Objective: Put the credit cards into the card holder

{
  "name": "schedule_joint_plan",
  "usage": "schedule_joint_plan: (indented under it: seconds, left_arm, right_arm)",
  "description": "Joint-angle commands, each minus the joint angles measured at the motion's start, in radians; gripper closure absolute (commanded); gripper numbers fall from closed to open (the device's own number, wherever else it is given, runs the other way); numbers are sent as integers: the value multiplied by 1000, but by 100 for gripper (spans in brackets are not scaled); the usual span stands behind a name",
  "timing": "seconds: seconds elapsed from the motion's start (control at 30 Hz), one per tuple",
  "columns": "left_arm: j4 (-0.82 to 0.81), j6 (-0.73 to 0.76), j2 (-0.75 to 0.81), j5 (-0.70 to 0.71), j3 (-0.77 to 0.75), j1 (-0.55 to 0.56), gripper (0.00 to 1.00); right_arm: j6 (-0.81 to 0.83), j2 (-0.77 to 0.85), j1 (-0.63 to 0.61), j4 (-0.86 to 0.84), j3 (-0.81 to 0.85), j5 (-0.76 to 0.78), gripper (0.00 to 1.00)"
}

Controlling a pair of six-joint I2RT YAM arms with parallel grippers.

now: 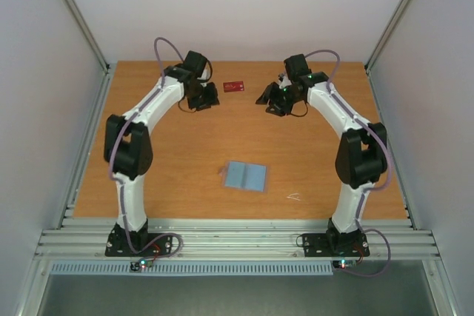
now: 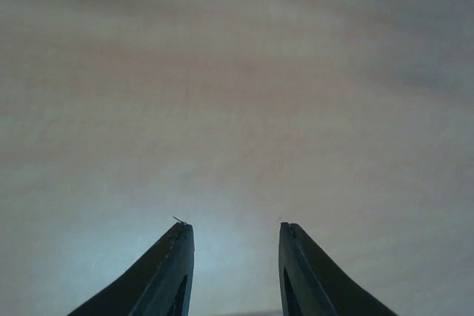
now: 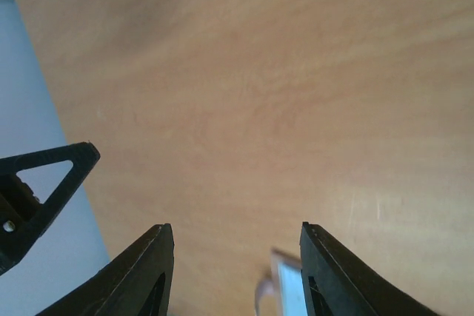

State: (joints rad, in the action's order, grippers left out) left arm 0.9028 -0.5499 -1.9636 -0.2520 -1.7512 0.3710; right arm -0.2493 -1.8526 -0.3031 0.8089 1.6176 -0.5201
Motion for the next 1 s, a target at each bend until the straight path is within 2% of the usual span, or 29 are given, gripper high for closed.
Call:
schedule_joint_plan:
  seconds: [0.0,0.1,0.2,0.3,0.43,0.57,0.8,0.97]
  left_arm:
    - [-122,-122,-203,-68,-235,-39,67]
    - [-223,-204,-360,-149,-393,-63,67]
    - [-371,-327,-484,-199,-478,-87,67]
    - [-492,-434,-586,-194,-553,-99,67]
    - [-631,-553,-731,-164,-651,-105,67]
    - [-640,-593,-849,-124,-799,-110,67]
    - [-645,-616,-920,-105,-821,-132,68]
    - [-478,-546,-912,-65,-852,-128,69]
  right_arm:
    - [-121,-126,55,-82,118,-6,51]
    - [-170,-251,71,-124,229,15,50]
    - [-225,-387,84,-138,372,10,52]
    - [-265,-487,92,-127,489,-4,53]
    - [-259,-539,94,-139,546,14,53]
    - [-280,-590,98,-192,582,36,55]
    - [-326,-778,100,-119,840,24,58]
    - [-340,-797,109,-120,867,9,59]
